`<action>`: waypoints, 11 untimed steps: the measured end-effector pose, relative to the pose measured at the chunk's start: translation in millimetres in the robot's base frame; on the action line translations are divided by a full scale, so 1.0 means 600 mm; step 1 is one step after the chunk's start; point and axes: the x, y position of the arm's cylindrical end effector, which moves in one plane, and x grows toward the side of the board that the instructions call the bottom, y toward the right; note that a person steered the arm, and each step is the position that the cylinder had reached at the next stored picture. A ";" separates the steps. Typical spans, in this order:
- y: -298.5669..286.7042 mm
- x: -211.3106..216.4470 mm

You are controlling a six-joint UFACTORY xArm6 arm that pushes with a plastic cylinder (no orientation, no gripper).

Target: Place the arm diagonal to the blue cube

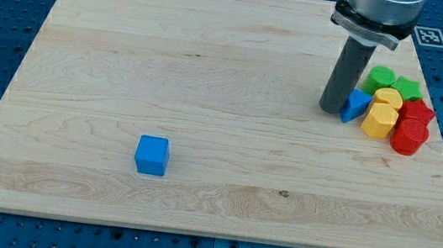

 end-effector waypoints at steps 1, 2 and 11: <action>0.001 -0.006; 0.002 -0.007; -0.117 0.100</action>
